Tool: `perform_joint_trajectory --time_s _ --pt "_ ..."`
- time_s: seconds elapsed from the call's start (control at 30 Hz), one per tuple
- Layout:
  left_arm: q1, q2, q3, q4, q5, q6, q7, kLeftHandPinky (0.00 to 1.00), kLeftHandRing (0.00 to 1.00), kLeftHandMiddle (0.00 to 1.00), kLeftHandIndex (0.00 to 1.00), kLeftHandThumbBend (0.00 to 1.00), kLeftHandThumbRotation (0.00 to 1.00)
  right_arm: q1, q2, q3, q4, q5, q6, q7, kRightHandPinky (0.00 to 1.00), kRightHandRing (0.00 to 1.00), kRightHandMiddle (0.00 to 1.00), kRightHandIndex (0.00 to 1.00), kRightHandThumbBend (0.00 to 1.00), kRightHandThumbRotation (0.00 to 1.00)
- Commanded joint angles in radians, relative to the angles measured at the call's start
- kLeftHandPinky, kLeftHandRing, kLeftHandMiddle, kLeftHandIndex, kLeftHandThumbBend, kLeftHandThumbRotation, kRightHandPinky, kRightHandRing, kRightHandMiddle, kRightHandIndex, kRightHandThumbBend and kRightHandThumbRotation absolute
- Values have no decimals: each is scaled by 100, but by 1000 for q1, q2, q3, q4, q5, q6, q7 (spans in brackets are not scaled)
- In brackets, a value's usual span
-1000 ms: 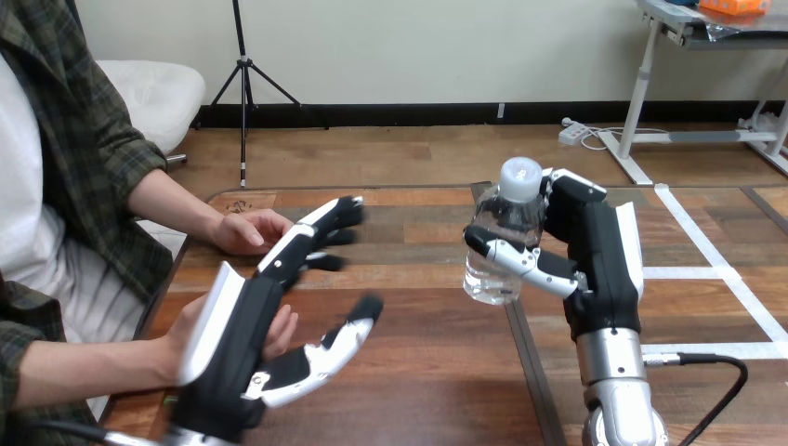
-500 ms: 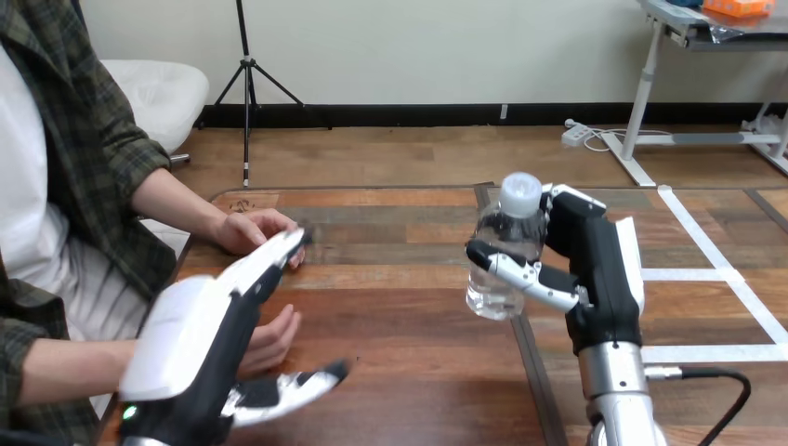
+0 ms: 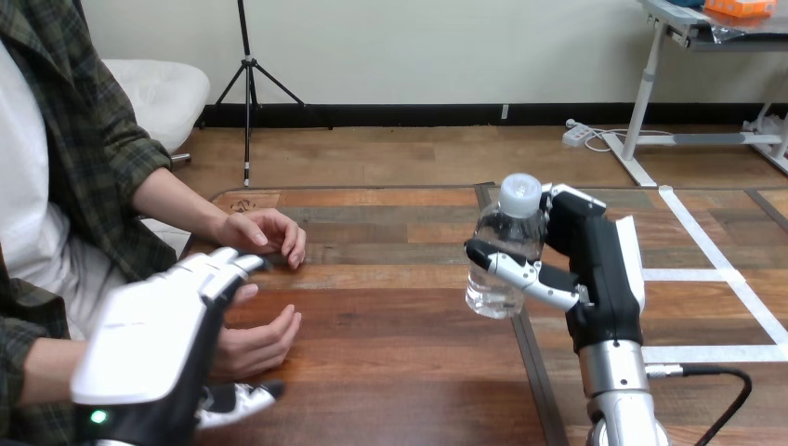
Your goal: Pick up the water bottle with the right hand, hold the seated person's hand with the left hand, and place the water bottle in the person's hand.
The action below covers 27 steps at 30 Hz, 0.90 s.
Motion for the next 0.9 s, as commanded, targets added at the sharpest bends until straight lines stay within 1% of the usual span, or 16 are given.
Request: perform_joint_trajectory --time_s 0.0,0.2,0.4,0.57,0.67,0.87 --pt "-39 38 8 -62 18 36 29 77 86 85 78 93 13 -68 4 3 -90 2 -12 0 39 41 42 42 65 0" --pt "-30 59 3 -71 9 77 6 78 86 85 78 93 14 -64 5 4 -100 2 -4 2 39 41 42 42 65 0" --pt "-26 81 0 -70 -8 98 1 78 85 85 79 95 14 -63 3 4 -102 8 -2 10 39 41 42 42 65 0" --pt "-21 88 -3 -80 -5 126 -14 78 85 85 79 95 15 -63 -2 5 -101 -1 -5 7 39 41 42 42 66 0" --pt "-21 96 -4 -77 2 140 -12 78 84 84 79 95 15 -62 -3 5 -103 -3 -3 7 39 41 42 42 66 0" --pt "-24 114 -9 -49 18 155 12 77 83 84 80 95 16 -62 -1 4 -106 9 5 18 39 41 42 42 65 0"
